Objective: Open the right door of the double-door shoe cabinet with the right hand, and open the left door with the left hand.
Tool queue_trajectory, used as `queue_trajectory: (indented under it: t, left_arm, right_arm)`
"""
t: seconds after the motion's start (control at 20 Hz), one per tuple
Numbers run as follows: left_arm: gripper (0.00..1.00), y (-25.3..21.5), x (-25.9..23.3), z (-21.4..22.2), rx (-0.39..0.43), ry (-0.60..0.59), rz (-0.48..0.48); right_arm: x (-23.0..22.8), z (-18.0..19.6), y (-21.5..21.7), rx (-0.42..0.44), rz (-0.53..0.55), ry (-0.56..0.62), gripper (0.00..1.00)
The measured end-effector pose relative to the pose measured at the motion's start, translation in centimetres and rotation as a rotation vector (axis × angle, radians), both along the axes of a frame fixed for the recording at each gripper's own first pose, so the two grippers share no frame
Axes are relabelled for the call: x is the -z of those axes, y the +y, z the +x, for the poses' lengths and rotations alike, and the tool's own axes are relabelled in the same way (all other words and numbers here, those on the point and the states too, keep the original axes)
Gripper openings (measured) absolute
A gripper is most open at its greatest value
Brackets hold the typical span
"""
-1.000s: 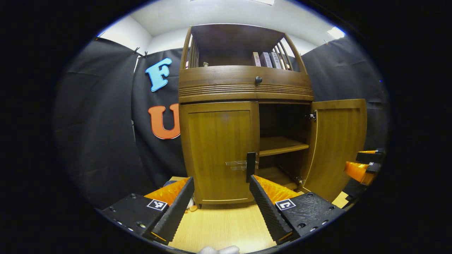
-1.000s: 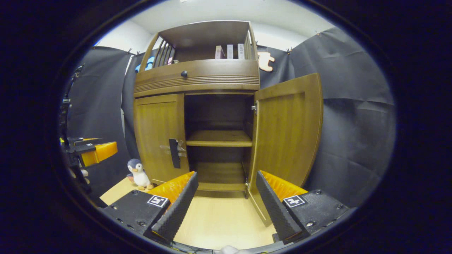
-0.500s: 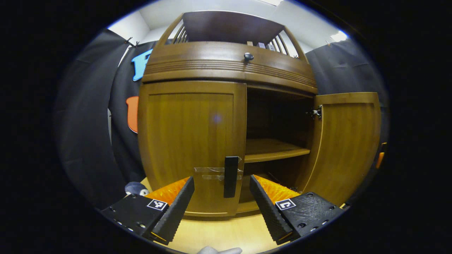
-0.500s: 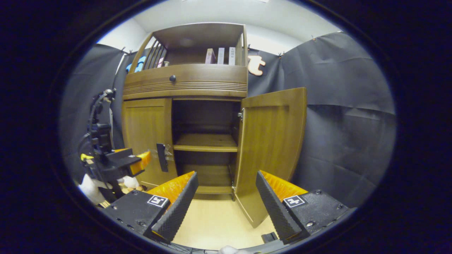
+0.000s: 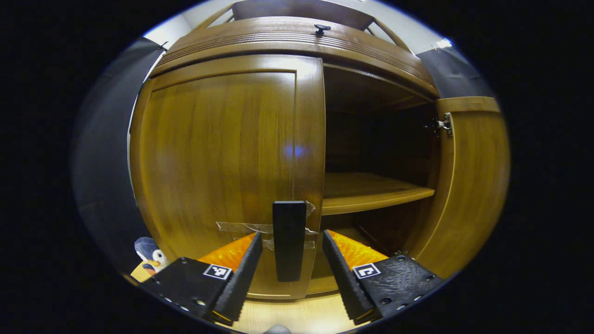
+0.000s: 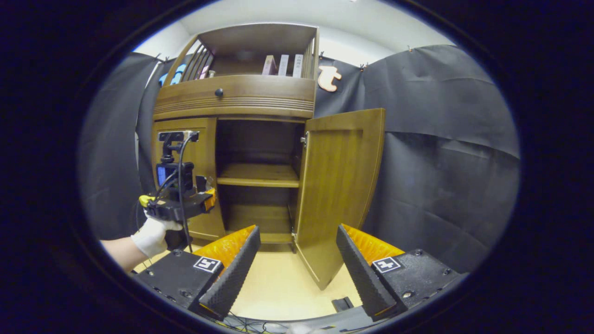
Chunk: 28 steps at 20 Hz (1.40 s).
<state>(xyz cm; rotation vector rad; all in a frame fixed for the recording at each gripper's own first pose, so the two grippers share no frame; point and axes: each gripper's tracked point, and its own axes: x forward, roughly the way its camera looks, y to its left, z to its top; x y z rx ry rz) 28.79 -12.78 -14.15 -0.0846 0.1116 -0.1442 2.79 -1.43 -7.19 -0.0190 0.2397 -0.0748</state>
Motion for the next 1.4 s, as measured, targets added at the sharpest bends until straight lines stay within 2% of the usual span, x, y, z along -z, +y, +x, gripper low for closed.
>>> queue_trajectory:
  t: [0.15, 0.25, 0.3, 0.35, 0.4, 0.45, 0.5, 0.65, 1.2, 1.4]
  left_arm:
    - [0.78, -0.1, -0.1, 1.0, -0.003, -0.012, -0.002]
    - [0.53, 0.1, 0.1, 1.2, -0.010, -0.009, 0.002]
    - [0.51, 0.4, 0.1, 1.2, -0.013, -0.011, 0.004]
    - [0.39, 0.1, 0.2, 2.0, -0.007, -0.012, 0.000]
    - [0.31, 0.1, 0.0, 1.3, -0.007, -0.018, 0.009]
    - [0.31, 0.2, 0.0, 1.0, -0.006, -0.019, 0.015]
    - [0.23, 0.4, -0.1, 0.8, -0.006, -0.019, 0.018]
    - [0.27, 0.3, -0.1, 0.1, 0.000, -0.013, 0.019]
    - [0.27, 2.2, 0.1, -5.8, 0.022, -0.025, 0.021]
    - [0.27, 3.3, 0.2, -8.2, 0.063, -0.058, 0.014]
  right_arm:
    - [0.2, -0.3, -0.4, 0.010, 0.006, 0.009, 1.00]
    - [0.3, -0.5, -0.6, 0.015, 0.011, 0.008, 1.00]
    - [0.3, -0.6, -0.6, 0.015, 0.013, 0.009, 1.00]
    - [0.2, -0.7, -0.7, 0.015, 0.015, 0.009, 1.00]
    - [0.2, -0.9, -0.7, 0.014, 0.016, 0.009, 1.00]
    - [0.2, -0.9, -0.7, 0.012, 0.017, 0.009, 1.00]
    - [0.2, -1.1, -0.7, 0.008, 0.017, 0.009, 1.00]
    - [0.3, -1.2, -0.8, 0.003, 0.021, 0.015, 1.00]
    - [1.2, -2.7, -0.2, -0.058, 0.036, 0.038, 1.00]
    - [1.4, -3.5, 0.6, -0.098, 0.042, 0.049, 1.00]
